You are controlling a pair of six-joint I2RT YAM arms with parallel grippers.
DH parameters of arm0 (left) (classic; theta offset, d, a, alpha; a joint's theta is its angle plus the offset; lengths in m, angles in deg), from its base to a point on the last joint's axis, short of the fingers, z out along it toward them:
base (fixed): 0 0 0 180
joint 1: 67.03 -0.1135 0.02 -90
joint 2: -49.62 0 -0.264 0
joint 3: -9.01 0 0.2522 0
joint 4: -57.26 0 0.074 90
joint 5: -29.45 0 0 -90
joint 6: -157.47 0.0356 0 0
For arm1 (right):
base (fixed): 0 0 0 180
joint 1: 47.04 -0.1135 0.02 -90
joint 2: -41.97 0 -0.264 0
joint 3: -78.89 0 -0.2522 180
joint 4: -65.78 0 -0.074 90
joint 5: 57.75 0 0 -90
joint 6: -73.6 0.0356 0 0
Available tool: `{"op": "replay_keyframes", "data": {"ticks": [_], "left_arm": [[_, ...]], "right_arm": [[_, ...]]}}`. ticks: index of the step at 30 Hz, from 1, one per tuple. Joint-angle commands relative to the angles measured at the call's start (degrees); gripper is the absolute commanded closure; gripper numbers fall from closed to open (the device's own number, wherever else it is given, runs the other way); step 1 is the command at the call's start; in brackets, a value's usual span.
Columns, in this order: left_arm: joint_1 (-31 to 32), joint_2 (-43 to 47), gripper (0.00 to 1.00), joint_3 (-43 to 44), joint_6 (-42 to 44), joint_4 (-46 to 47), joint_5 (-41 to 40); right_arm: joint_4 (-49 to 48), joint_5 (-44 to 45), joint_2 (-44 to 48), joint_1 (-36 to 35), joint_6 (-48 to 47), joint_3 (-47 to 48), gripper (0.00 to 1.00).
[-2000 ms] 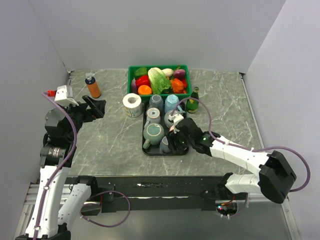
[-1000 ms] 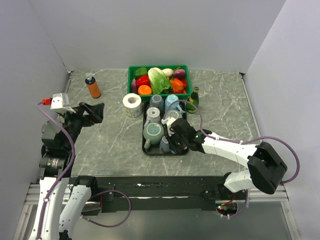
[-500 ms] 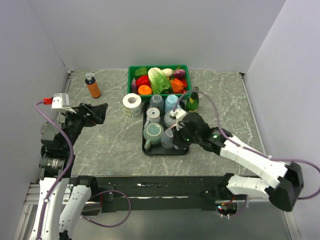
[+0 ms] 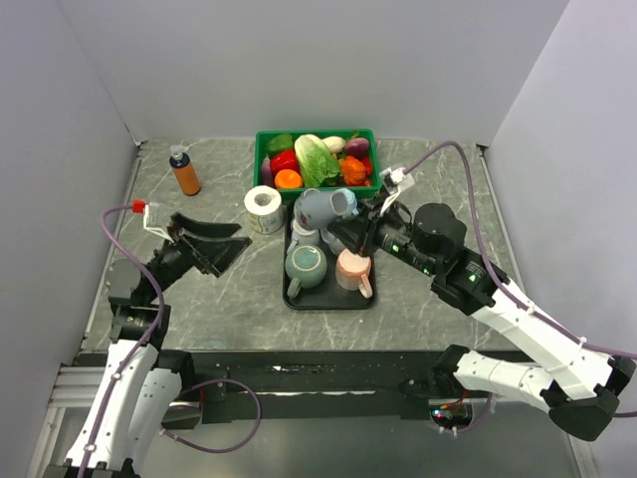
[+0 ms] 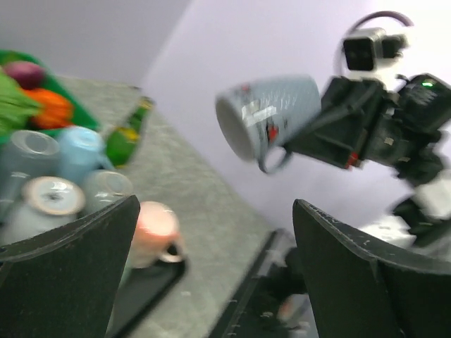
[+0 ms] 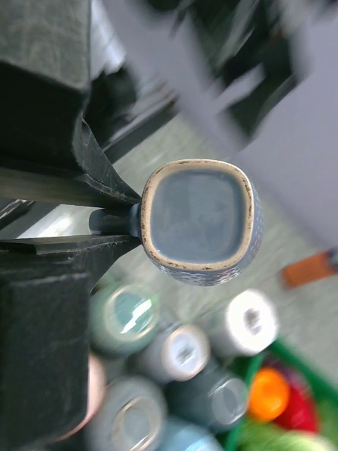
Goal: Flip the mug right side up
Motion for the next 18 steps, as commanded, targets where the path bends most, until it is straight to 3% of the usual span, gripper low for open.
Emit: {"op": "replay_keyframes", "data": {"ticks": [1, 4, 8, 11, 16, 18], "left_arm": [[3.1, 0.0, 0.04, -5.5, -19.0, 27.2, 1.4], [8.6, -2.3, 0.04, -7.6, -20.5, 34.6, -3.1], [19.0, -7.5, 0.04, -4.1, -15.4, 33.8, -7.8], [22.7, -12.1, 0.04, -0.9, -11.9, 32.1, -11.4], [24.9, -17.8, 0.01, 0.0, -12.9, 39.1, -15.7], [25.8, -19.5, 0.09, 0.1, -14.0, 40.3, -18.1]], "right_arm": [[-18.8, -4.0, -1.5, -0.3, 10.1, 4.2, 1.0], [-23.7, -7.2, -3.5, -0.3, 14.0, 4.9, 1.0], [-28.7, -10.5, -6.0, -0.3, 19.4, 4.5, 1.0], [-31.5, -12.5, -7.4, -0.3, 22.3, 4.0, 1.0], [-33.4, -13.2, -7.9, -0.3, 24.3, 2.8, 1.0], [-33.8, -13.4, -7.9, -0.3, 24.5, 2.5, 1.0]]}}
